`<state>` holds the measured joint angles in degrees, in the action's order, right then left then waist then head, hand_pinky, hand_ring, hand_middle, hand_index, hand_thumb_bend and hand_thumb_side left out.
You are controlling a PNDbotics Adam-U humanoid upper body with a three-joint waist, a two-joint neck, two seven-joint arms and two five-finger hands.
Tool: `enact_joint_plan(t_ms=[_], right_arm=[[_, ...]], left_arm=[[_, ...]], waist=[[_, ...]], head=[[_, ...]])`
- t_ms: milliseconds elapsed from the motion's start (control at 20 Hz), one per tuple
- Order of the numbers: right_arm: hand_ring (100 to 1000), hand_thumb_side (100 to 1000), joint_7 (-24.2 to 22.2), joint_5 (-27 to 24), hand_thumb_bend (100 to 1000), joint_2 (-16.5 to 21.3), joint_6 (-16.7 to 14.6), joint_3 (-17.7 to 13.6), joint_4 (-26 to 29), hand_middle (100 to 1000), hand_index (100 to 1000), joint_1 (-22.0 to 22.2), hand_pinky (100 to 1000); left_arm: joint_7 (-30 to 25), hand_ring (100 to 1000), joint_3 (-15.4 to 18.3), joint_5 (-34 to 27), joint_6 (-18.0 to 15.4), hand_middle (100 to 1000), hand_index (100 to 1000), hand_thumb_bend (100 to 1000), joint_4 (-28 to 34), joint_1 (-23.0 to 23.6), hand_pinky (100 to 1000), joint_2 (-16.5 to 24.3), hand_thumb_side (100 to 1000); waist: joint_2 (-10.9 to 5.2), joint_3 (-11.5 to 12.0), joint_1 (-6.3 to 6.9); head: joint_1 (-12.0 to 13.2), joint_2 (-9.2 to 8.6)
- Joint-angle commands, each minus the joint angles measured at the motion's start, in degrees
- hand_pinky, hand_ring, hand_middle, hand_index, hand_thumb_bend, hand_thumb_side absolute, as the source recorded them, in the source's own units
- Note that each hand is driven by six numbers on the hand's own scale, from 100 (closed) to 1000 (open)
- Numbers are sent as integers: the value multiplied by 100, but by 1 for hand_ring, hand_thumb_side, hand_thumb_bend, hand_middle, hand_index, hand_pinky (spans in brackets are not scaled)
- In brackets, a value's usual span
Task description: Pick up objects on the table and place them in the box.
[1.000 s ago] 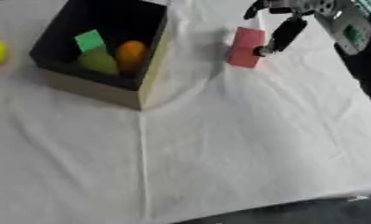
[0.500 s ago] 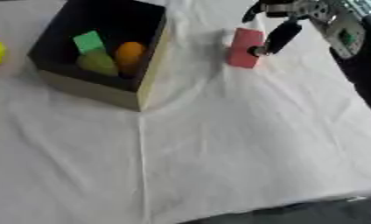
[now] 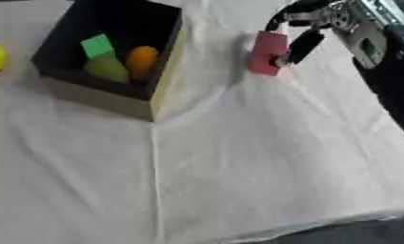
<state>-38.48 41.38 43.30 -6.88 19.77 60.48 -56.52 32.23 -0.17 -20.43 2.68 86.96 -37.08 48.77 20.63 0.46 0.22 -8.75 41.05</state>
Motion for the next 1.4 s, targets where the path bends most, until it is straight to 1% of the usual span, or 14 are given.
enact_joint_plan(t_ms=[50, 250, 300, 350, 450, 500, 550, 600, 650, 750, 850, 1100, 1250, 1400], right_arm=[[1000, 399, 37, 101, 327, 66, -38, -99, -99, 886, 926, -131, 925], [1000, 401, 34, 142, 328, 10, -64, -101, -179, 875, 921, -146, 923], [1000, 394, 35, 147, 330, -2, -68, -101, -192, 851, 912, -149, 918], [1000, 380, 43, 136, 333, -12, -70, -106, -198, 812, 893, -153, 911], [957, 311, 115, 92, 366, -18, -38, -136, -180, 687, 809, -164, 886], [878, 217, 192, 74, 383, -14, 7, -157, -160, 581, 722, -171, 855], [839, 182, 308, 53, 363, -11, 78, -186, -129, 538, 678, -179, 841], [796, 100, 433, 18, 344, -3, 153, -210, -88, 493, 622, -183, 826], [774, 100, 569, -23, 359, 15, 235, -235, -12, 470, 593, -187, 819], [758, 100, 752, -121, 364, 72, 369, -259, 218, 456, 576, -190, 813], [748, 100, 830, -210, 327, 144, 476, -291, 555, 455, 577, -220, 811], [731, 100, 722, -536, 258, 205, 630, -407, 1545, 458, 588, -555, 805], [732, 100, 531, -653, 247, -16, 606, -346, 1718, 465, 596, -946, 807], [740, 100, 322, -655, 231, -405, 533, -213, 1610, 478, 613, -1314, 810]], left_arm=[[3, 781, 34, 12, -16, 756, 902, 399, 68, -60, 844, 121, 769], [-1, 781, 31, 10, -15, 756, 902, 398, 73, -63, 844, 113, 769], [-2, 781, 30, 10, -14, 756, 902, 397, 74, -65, 844, 113, 769], [-4, 781, 29, 12, -14, 756, 901, 397, 75, -66, 844, 113, 769], [-6, 781, 28, 14, -11, 756, 901, 395, 76, -65, 844, 115, 770], [-7, 781, 28, 14, -10, 756, 901, 394, 77, -65, 844, 116, 770], [-7, 781, 29, 12, -10, 757, 901, 394, 79, -65, 845, 117, 770], [-8, 781, 28, 12, -11, 757, 901, 393, 81, -64, 845, 119, 770], [-10, 781, 27, 11, -11, 757, 901, 393, 84, -60, 845, 123, 771], [-10, 782, 30, 9, -12, 757, 901, 393, 88, -51, 845, 132, 771], [-6, 782, 33, 7, -13, 757, 901, 392, 92, -44, 845, 141, 771], [-7, 782, 36, 9, -20, 757, 901, 391, 116, -27, 846, 175, 770], [-23, 783, 18, 9, -19, 757, 900, 392, 140, -47, 846, 174, 770], [-46, 784, -3, 9, -18, 757, 900, 393, 184, -89, 846, 160, 768]], waist=[[-28, 16, 29], [-17, 30, 38], [-15, 32, 38], [-15, 35, 38], [-17, 37, 39], [-20, 37, 39], [-24, 37, 39], [-27, 37, 38], [-32, 37, 38], [-43, 36, 35], [-52, 35, 34], [-84, 23, 31], [-112, 21, 22], [-133, 51, 9]], head=[[-27, -78], [-39, -85], [-42, -84], [-43, -81], [-44, -75], [-45, -74], [-45, -72], [-44, -70], [-43, -67], [-44, -63], [-46, -59], [-70, -39], [-102, -33], [-141, -51]])
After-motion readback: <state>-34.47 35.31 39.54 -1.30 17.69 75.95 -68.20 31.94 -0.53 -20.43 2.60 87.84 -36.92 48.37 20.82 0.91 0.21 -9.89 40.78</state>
